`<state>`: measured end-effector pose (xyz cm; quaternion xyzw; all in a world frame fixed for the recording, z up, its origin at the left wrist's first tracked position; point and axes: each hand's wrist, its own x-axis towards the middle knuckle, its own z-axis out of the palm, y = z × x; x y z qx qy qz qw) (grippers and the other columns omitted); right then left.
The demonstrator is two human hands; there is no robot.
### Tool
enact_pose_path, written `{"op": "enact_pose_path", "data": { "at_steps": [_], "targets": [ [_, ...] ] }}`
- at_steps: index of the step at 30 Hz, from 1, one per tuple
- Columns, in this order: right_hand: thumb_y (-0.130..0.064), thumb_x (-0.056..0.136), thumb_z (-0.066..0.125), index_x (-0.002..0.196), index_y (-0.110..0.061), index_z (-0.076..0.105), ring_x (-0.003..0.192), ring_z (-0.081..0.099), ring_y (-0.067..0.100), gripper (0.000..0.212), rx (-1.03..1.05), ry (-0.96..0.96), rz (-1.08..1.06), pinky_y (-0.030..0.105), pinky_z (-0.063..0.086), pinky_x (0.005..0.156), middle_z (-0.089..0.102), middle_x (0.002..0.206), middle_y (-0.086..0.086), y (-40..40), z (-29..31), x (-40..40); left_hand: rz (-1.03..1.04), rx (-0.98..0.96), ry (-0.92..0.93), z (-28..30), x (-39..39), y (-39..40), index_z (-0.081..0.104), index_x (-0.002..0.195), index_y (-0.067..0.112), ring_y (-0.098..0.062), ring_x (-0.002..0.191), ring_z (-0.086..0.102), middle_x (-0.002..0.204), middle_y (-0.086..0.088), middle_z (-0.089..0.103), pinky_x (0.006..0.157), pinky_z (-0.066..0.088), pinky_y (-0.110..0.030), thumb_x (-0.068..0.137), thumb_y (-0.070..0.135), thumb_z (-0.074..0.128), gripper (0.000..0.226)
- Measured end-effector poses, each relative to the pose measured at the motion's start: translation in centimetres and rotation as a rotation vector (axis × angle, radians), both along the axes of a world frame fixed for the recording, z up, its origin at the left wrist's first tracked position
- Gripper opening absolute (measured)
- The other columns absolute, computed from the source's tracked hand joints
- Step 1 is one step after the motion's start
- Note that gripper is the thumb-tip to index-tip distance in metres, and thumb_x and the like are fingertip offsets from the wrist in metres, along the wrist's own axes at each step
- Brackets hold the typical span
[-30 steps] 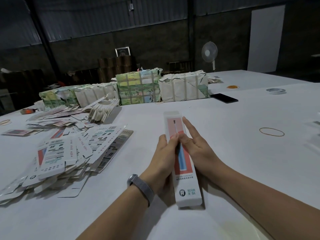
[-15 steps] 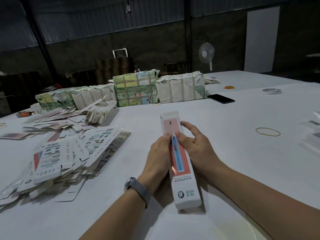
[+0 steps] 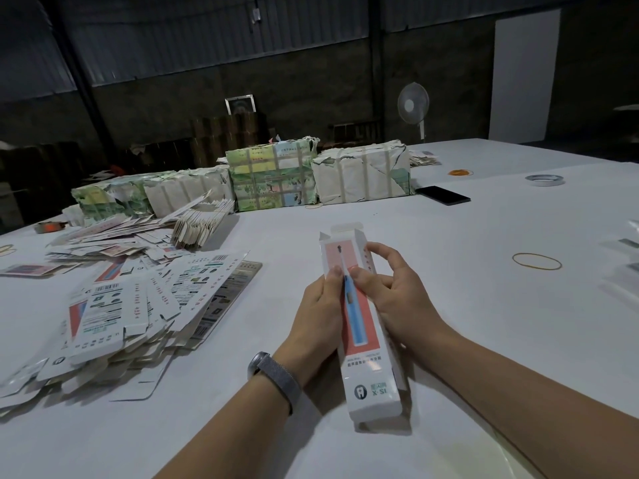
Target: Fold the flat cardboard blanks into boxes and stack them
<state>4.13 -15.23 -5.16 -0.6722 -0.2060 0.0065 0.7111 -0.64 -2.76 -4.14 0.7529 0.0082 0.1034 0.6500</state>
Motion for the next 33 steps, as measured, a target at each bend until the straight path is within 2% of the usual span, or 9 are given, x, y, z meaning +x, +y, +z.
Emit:
{"op": "enact_pose_path", "data": {
  "at_steps": [4,8,12,14,17,20,26,30,33],
  "targets": [
    [-0.034,0.098,0.059,0.137,-0.039,0.041,0.077,0.076,0.025,0.043,0.057,0.015,-0.017,0.037,0.063,0.069,0.076,0.094,-0.004,0.0,0.0,0.3,-0.032,0.046,0.002,-0.1,-0.1,-0.3,0.063,0.098,0.022,-0.013,0.065,0.074,0.069,0.007,0.074,0.064,0.057,-0.019,0.105,0.048,0.031,0.042],
    [-0.031,0.102,0.052,0.134,-0.038,0.042,0.076,0.075,0.017,0.034,0.068,0.007,-0.051,0.023,0.057,0.059,0.072,0.1,-0.007,-0.3,0.1,0.4,-0.073,0.056,0.006,-0.2,-0.3,-0.5,0.064,0.097,0.018,-0.016,0.068,0.075,0.073,0.005,0.075,0.069,0.059,-0.022,0.103,0.051,0.034,0.045],
    [-0.03,0.104,0.046,0.133,-0.04,0.04,0.08,0.074,0.016,0.031,0.04,-0.008,-0.03,0.023,0.058,0.064,0.068,0.115,-0.001,-0.2,-0.1,0.3,-0.07,0.034,-0.008,-0.2,-0.4,-0.5,0.063,0.101,0.019,-0.019,0.073,0.075,0.079,0.002,0.075,0.071,0.06,-0.024,0.103,0.049,0.037,0.04],
    [-0.029,0.105,0.045,0.136,-0.037,0.04,0.081,0.074,0.016,0.033,0.031,-0.017,-0.032,0.024,0.058,0.066,0.068,0.115,0.001,-0.1,0.0,0.3,-0.049,0.034,-0.026,-0.2,-0.4,-0.6,0.061,0.107,0.02,-0.018,0.076,0.075,0.083,0.001,0.075,0.071,0.059,-0.023,0.104,0.049,0.038,0.037],
    [-0.028,0.105,0.046,0.136,-0.038,0.04,0.083,0.074,0.017,0.033,0.004,-0.037,-0.039,0.028,0.06,0.07,0.069,0.114,0.0,-0.1,0.1,0.3,-0.04,-0.016,-0.04,-0.2,-0.2,-0.7,0.051,0.132,0.028,-0.015,0.082,0.075,0.091,0.004,0.074,0.071,0.059,-0.023,0.104,0.048,0.039,0.036],
    [-0.034,0.104,0.047,0.132,-0.042,0.039,0.083,0.075,0.017,0.031,-0.036,-0.064,-0.012,0.029,0.061,0.07,0.068,0.113,-0.004,0.1,0.1,0.0,-0.029,-0.124,-0.054,0.0,0.0,-0.5,0.042,0.137,0.035,-0.016,0.078,0.076,0.085,0.01,0.075,0.065,0.058,-0.021,0.105,0.046,0.04,0.034],
    [-0.036,0.104,0.047,0.13,-0.043,0.038,0.083,0.075,0.017,0.029,-0.048,-0.089,0.028,0.026,0.061,0.069,0.068,0.109,-0.005,0.2,0.3,-0.5,-0.02,-0.219,-0.091,0.1,-0.1,-0.3,0.049,0.123,0.046,-0.017,0.069,0.074,0.082,0.005,0.075,0.061,0.057,-0.023,0.107,0.039,0.041,0.019],
    [-0.052,0.088,0.046,0.129,-0.042,0.039,0.085,0.074,0.014,0.043,-0.055,-0.103,0.028,0.024,0.06,0.069,0.067,0.112,-0.008,0.2,0.5,-0.7,-0.008,-0.233,-0.089,0.0,0.1,-0.3,0.052,0.122,0.04,-0.016,0.069,0.074,0.084,0.008,0.076,0.059,0.057,-0.022,0.107,0.037,0.042,0.018],
    [-0.055,0.081,0.042,0.13,-0.044,0.037,0.088,0.073,0.013,0.051,-0.056,-0.103,0.036,0.024,0.06,0.072,0.064,0.115,-0.012,0.2,0.6,-0.9,0.006,-0.198,-0.094,-0.2,0.3,-0.1,0.052,0.131,0.029,-0.016,0.068,0.074,0.083,0.007,0.076,0.059,0.056,-0.021,0.107,0.036,0.043,0.026]
  ]
}}
